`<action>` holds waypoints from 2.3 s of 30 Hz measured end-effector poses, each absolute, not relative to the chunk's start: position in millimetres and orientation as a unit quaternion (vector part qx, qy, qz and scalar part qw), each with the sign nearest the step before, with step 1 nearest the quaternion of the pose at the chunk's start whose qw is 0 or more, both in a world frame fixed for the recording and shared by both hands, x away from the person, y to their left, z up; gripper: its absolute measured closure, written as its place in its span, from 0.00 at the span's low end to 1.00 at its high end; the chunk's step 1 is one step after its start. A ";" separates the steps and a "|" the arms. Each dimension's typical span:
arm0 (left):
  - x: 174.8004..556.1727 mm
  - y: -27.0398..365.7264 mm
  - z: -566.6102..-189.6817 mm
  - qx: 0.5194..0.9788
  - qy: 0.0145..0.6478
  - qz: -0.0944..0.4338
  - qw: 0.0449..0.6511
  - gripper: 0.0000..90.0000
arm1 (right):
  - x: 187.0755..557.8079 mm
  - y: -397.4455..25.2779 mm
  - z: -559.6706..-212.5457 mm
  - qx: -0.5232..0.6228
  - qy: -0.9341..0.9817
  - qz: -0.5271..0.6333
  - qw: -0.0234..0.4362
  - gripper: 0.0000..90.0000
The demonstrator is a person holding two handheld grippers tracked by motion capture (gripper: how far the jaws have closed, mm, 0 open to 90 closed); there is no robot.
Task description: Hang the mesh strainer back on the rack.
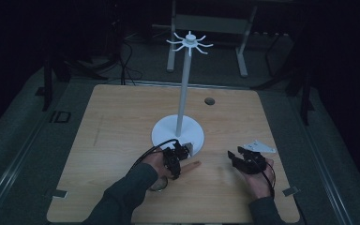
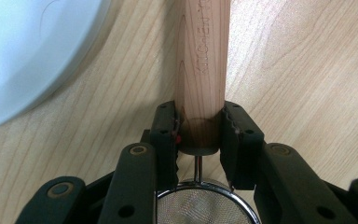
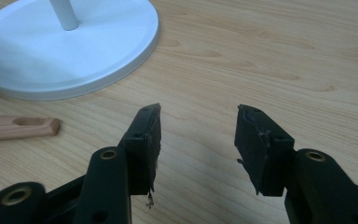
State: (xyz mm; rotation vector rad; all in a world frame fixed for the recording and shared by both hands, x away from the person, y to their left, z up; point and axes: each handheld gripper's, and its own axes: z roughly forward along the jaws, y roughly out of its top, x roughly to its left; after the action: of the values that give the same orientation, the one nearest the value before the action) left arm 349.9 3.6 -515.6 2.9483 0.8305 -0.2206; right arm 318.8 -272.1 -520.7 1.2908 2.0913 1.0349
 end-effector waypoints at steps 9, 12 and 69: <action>352.0 14.2 -498.4 0.953 0.290 -0.044 0.074 0.77 | 318.8 -272.0 -521.1 0.470 0.763 0.377 0.236 0.56; 352.7 19.6 -490.7 0.950 0.297 -0.037 0.088 0.77 | 318.8 -271.9 -521.3 0.471 0.762 0.376 0.236 0.56; 337.9 57.2 -405.9 0.863 0.380 0.105 0.317 0.77 | 319.3 -276.0 -522.9 0.483 0.752 0.378 0.242 0.56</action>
State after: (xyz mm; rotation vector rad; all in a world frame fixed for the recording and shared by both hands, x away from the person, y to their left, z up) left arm 337.9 57.2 -405.9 2.2703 0.9998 0.2768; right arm 319.3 -276.0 -522.9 1.3194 2.0547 1.0340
